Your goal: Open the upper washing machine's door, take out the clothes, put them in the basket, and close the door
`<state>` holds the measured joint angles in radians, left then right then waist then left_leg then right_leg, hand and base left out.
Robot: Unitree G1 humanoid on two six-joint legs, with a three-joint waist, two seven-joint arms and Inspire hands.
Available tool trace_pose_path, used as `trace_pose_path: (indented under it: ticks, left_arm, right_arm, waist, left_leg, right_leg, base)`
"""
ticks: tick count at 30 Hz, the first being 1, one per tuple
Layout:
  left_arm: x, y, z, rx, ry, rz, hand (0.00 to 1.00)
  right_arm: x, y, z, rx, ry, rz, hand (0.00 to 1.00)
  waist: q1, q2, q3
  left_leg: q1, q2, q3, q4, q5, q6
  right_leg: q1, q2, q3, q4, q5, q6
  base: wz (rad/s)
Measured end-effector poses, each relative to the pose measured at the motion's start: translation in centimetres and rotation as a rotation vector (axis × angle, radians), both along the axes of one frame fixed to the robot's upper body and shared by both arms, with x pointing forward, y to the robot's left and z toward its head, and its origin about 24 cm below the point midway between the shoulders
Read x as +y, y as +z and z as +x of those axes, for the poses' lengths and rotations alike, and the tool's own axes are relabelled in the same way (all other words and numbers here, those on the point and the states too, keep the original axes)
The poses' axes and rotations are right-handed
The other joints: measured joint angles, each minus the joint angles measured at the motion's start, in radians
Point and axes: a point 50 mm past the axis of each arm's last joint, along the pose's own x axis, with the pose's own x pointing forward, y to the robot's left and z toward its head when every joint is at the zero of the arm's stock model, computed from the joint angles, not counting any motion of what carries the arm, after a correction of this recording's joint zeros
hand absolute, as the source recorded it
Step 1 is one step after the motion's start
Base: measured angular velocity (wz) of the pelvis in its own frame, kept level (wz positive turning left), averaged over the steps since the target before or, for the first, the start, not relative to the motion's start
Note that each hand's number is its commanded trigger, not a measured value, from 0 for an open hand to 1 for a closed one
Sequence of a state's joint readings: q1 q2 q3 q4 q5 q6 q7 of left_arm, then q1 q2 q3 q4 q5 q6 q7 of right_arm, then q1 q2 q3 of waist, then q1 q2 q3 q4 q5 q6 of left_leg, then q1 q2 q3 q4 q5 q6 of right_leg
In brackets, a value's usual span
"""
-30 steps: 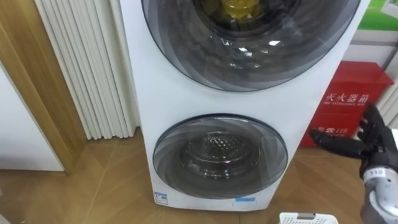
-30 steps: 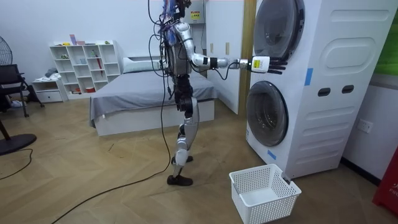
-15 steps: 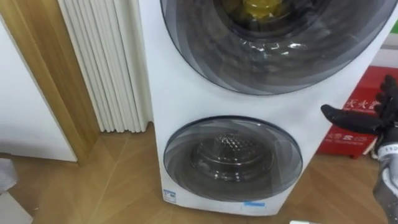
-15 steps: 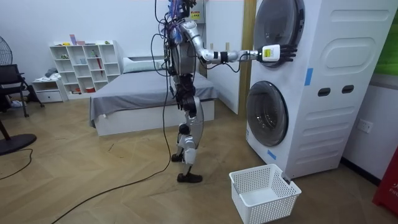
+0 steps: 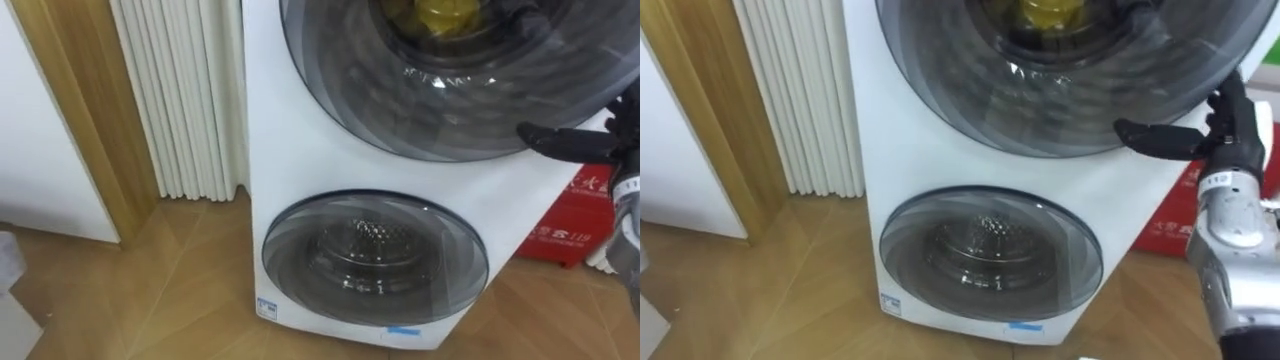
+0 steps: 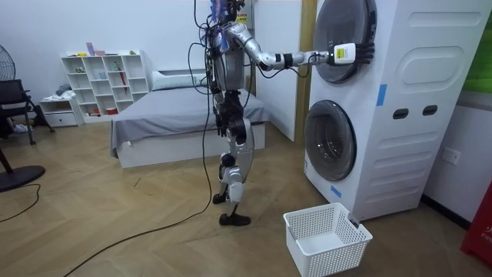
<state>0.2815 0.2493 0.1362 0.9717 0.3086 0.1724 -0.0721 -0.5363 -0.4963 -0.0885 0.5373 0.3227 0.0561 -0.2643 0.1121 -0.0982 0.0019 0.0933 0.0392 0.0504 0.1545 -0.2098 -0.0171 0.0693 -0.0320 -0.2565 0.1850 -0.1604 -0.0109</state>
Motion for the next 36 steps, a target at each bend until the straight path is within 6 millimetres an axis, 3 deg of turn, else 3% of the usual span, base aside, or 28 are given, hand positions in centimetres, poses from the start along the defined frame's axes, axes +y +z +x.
trace_pose_path:
  ticks: [15,36]
  left_arm:
    - [0.0,0.0,0.1,-0.004,-0.003,-0.008,0.00]
    - [-0.1,0.1,0.9,-0.037,-0.030,-0.054,0.00]
  right_arm:
    - [0.3,0.9,0.5,0.002,0.073,-0.026,0.00]
    - [2.1,3.2,-0.2,-0.023,0.152,-0.257,0.00]
  waist:
    - [0.001,0.009,0.0022]
    - [-0.026,0.011,-0.0030]
  left_leg:
    - [-0.014,0.001,0.000,0.025,0.000,0.001]
    - [-0.008,0.003,0.004,0.028,0.001,0.000]
  right_leg:
    - [0.000,0.001,-0.002,-0.001,-0.001,0.001]
    - [-0.010,0.005,0.017,0.001,-0.006,-0.002]
  base:
    - [-0.01]
    - [-0.05]
